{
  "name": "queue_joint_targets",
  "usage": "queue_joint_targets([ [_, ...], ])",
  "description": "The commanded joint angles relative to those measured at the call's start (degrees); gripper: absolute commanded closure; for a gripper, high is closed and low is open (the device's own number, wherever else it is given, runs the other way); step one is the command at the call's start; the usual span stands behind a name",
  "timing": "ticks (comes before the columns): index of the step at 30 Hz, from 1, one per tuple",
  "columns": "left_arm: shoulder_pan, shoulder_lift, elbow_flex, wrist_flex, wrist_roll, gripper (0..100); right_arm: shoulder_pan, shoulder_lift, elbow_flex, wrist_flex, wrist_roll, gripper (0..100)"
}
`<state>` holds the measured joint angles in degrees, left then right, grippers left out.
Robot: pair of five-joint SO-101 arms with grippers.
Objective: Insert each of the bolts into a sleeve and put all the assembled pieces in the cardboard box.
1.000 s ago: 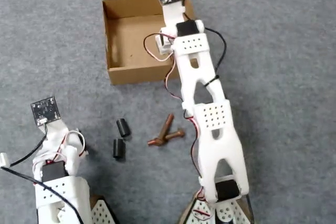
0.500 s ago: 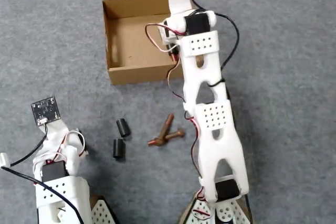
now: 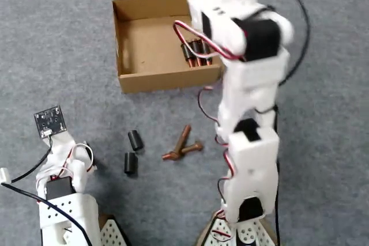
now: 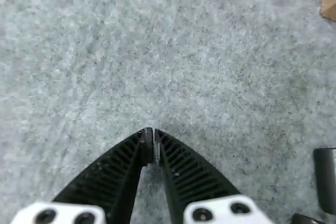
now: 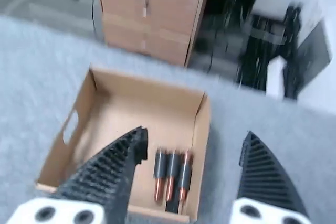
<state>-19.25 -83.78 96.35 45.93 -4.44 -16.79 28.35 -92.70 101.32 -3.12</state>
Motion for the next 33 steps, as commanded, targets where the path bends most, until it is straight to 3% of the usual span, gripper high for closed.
queue_joint_targets([
  [1,-0.79,-0.48,0.18,-0.88,-0.26,98,1.10,-9.27,-1.80,1.14,0.18,73.1],
  [7,-0.79,-0.48,0.18,-0.88,-0.26,98,1.10,-23.16,3.82,1.14,0.09,73.1],
  [21,-0.79,-0.48,0.18,-0.97,-0.09,98,1.01,-71.43,65.19,-0.97,0.09,73.1],
  [27,-0.70,-0.48,0.18,-0.88,0.00,98,1.01,-86.37,83.21,-0.35,-1.76,73.1],
  [33,-0.70,-0.48,0.18,-0.88,0.00,98,1.01,-96.48,112.31,-3.08,-5.98,73.1],
])
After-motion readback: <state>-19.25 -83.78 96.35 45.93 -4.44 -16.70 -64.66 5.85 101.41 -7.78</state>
